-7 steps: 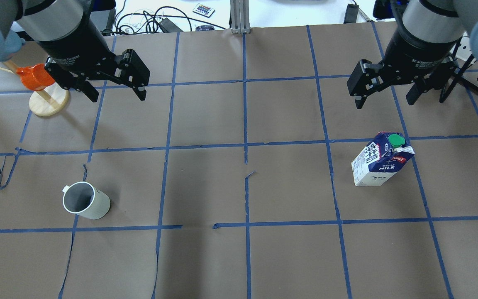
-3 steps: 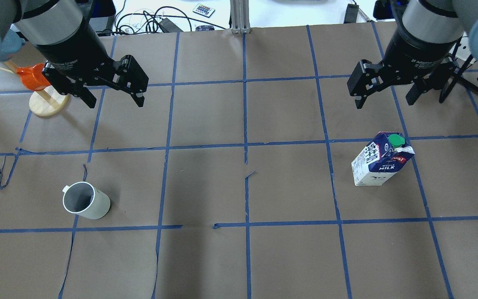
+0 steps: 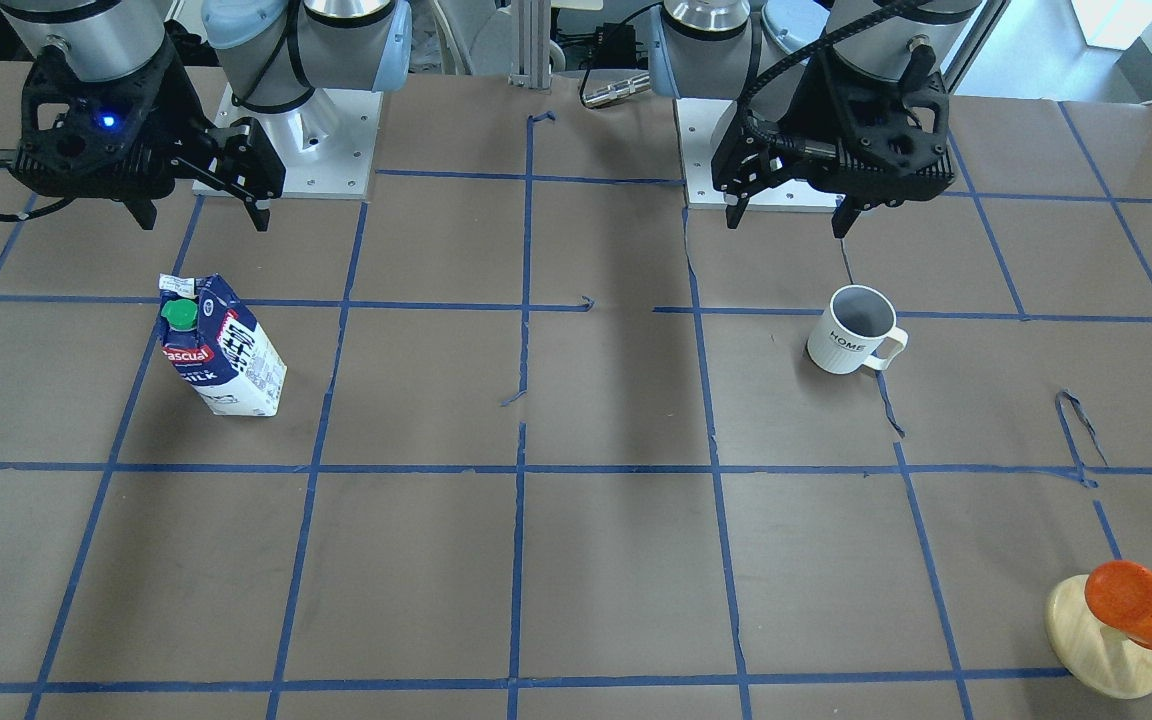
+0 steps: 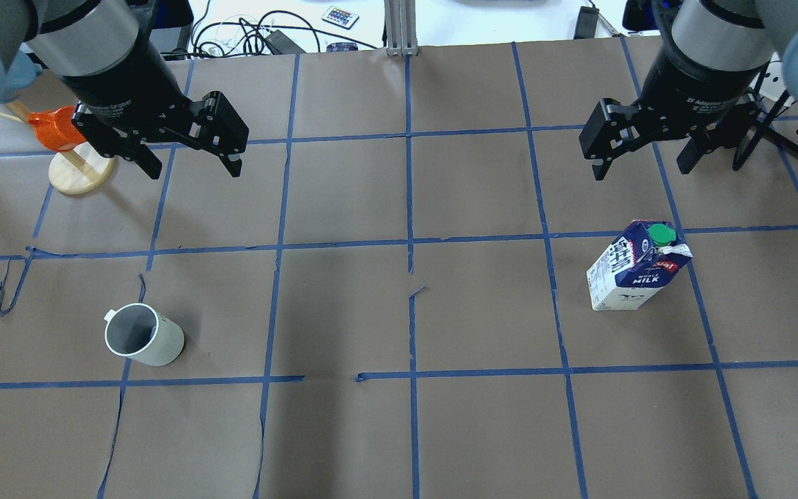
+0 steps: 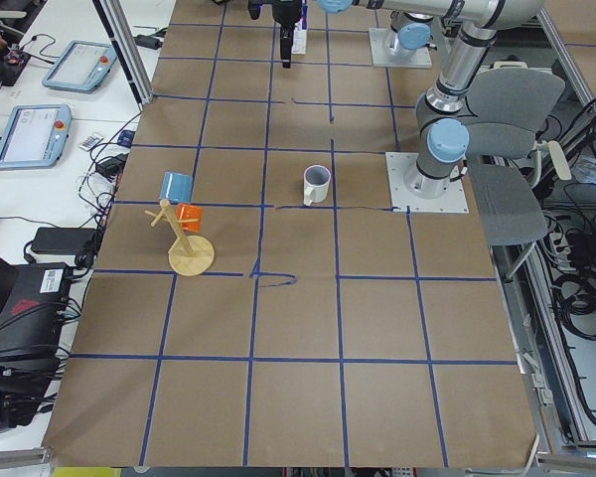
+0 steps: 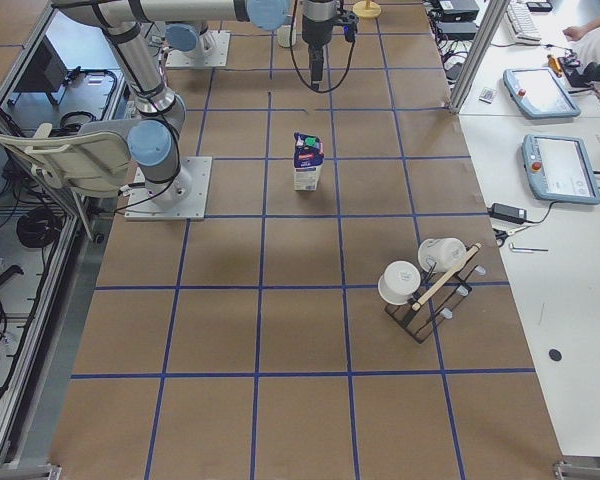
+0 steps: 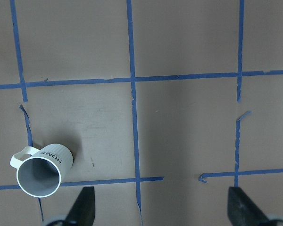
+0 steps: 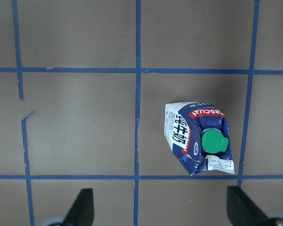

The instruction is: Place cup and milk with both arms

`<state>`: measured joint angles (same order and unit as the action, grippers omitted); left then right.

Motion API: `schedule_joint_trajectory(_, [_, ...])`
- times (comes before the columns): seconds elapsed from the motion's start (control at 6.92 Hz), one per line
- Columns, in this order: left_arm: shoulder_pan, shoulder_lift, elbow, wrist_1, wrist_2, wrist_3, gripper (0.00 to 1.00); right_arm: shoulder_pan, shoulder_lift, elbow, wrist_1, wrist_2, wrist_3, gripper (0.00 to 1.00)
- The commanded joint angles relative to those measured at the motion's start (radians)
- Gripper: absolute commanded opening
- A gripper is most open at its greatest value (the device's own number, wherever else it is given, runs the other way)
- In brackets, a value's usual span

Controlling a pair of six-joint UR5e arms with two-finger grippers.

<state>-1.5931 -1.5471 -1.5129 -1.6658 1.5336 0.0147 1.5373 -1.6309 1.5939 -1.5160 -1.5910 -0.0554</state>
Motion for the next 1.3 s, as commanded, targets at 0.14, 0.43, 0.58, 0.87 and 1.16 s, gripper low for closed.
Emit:
schedule_joint_trajectory(0.14, [0.057,-0.013,-0.076,-0.003,0.000,0.095,1.00,-0.006,0.017,0.000,-0.004,-0.001,-0.009,1.00])
schedule_joint_trajectory(0.43, [0.198,-0.013,-0.322,0.189,0.061,0.207,1.00,-0.083,0.041,0.003,-0.001,0.014,-0.009,1.00])
schedule_joint_trajectory(0.58, [0.247,-0.016,-0.428,0.312,0.074,0.332,1.00,-0.103,0.063,-0.003,-0.018,0.006,-0.012,1.00])
schedule_joint_trajectory(0.87, [0.329,-0.015,-0.586,0.369,0.072,0.419,1.00,-0.106,0.118,0.005,-0.079,-0.003,-0.036,1.00])
schedule_joint_trajectory(1.16, [0.341,-0.030,-0.616,0.389,0.138,0.430,0.95,-0.108,0.149,0.040,-0.116,0.003,-0.064,1.00])
